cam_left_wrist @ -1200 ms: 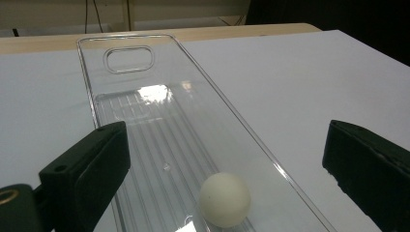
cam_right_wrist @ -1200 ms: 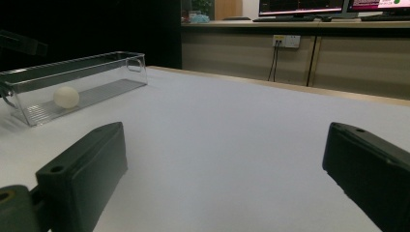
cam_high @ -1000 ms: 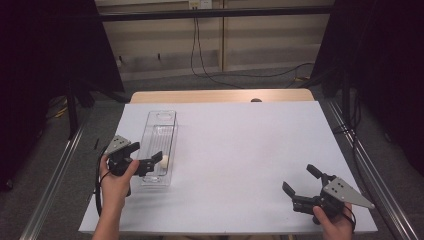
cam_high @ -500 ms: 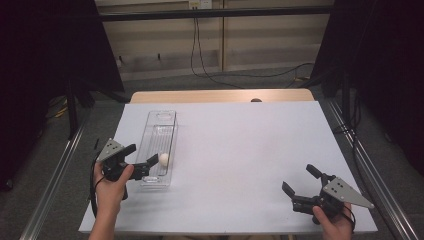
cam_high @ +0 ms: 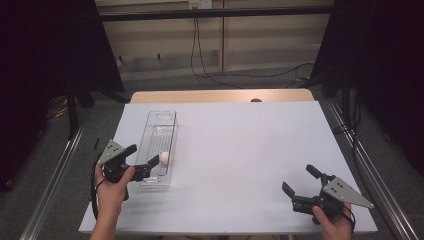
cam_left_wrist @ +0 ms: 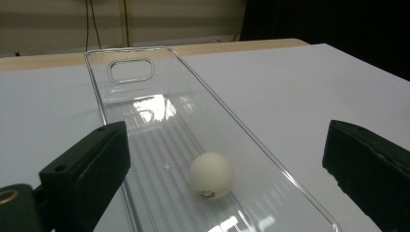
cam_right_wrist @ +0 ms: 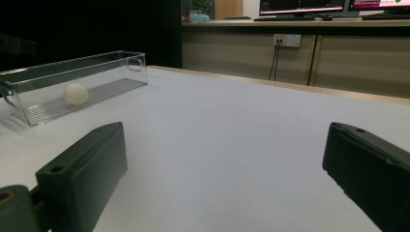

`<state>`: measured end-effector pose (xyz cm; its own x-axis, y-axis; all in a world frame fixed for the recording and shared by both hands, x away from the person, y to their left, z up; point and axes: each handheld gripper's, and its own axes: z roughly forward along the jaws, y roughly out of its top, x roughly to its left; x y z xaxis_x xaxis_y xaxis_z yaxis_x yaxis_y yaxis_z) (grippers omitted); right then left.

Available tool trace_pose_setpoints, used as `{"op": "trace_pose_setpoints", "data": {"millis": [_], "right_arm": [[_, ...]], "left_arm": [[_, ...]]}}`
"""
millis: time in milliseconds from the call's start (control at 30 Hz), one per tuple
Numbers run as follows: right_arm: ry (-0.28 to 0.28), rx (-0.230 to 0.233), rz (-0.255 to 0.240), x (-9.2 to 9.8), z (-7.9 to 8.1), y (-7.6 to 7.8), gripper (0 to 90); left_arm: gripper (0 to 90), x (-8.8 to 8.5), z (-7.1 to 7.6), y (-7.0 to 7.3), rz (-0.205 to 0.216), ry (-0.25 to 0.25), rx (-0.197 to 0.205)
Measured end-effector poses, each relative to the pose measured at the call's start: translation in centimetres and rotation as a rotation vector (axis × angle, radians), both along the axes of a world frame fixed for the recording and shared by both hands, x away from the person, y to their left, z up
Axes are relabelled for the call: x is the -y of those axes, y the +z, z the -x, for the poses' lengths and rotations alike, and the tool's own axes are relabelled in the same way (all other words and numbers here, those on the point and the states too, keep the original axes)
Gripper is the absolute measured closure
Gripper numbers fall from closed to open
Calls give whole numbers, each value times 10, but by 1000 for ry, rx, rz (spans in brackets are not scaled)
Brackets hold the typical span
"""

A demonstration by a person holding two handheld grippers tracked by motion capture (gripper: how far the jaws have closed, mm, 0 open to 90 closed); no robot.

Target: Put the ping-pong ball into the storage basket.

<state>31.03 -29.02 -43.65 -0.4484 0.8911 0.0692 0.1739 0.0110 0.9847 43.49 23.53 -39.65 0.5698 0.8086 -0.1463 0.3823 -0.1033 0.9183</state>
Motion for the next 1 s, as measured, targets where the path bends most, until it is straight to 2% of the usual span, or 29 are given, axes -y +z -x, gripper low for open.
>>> {"op": "trace_pose_setpoints", "data": {"millis": [433,567,800,1000], "right_arm": [[-8,8,3,1,0,0,17],[-4,10,5,2,0,0,17],[-7,7,1,1,0,0,16],[-5,5,3,2,0,0,16]], "left_arm": [[32,-2,10,-2,14,1,38],[33,-2,14,-3,7,5,50],[32,1,19,-6,-6,-13,47],[32,4,25,-9,-13,-7,44]]}}
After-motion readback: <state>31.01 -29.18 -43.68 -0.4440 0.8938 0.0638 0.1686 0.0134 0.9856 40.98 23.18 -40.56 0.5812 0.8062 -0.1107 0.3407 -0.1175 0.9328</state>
